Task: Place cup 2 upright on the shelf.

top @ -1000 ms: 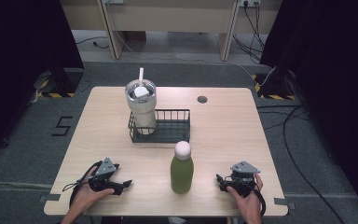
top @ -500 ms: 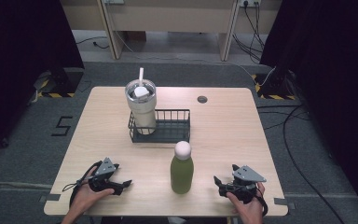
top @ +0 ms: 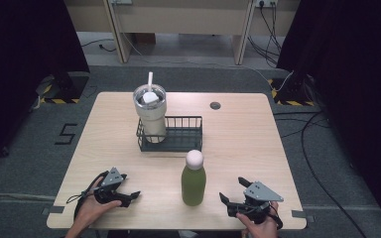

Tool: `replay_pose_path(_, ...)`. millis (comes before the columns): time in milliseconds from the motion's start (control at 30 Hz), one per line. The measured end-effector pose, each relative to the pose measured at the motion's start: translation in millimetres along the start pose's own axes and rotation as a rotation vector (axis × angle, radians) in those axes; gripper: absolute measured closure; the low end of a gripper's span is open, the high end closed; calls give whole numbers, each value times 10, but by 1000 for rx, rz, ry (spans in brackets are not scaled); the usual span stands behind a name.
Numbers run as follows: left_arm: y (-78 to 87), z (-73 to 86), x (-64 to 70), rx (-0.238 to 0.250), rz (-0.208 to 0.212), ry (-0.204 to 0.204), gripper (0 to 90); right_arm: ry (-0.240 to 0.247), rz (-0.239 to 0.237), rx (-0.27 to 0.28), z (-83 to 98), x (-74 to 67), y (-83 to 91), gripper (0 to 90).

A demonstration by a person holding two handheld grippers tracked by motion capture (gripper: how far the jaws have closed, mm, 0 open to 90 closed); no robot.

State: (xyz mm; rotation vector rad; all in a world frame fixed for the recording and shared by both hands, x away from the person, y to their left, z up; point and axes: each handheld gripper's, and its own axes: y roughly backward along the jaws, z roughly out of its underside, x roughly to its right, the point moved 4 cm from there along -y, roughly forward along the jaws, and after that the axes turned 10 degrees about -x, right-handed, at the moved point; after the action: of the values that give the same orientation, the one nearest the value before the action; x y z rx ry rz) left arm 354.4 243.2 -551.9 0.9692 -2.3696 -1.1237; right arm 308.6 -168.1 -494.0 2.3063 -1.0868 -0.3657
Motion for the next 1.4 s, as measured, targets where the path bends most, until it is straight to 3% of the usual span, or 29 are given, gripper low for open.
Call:
replay_pose_path(267, 0, 0, 0, -1, 0, 0, 135, 54, -67, 21, -53, -175, -21, 159)
replay_pose_path(600, 0, 0, 0, 0, 1, -1, 135, 86, -160, 41, -115, -395, -100, 154)
replay_pose_path(767, 0, 0, 0, 0, 0, 0, 135, 104, -173, 47, -162, -465, -162, 152)
replay_pose_path(1000, 0, 0, 0, 0, -1, 0, 135, 92, -198, 71, -207, -474, -228, 151)
replay_pose_path(1200, 0, 0, 0, 0, -1, 0, 135, 119, -234, 68, -249, -527, -351, 152)
replay_pose_path(1400, 0, 0, 1, 0, 0, 0, 135, 119, -239, 77, -270, -569, -434, 151)
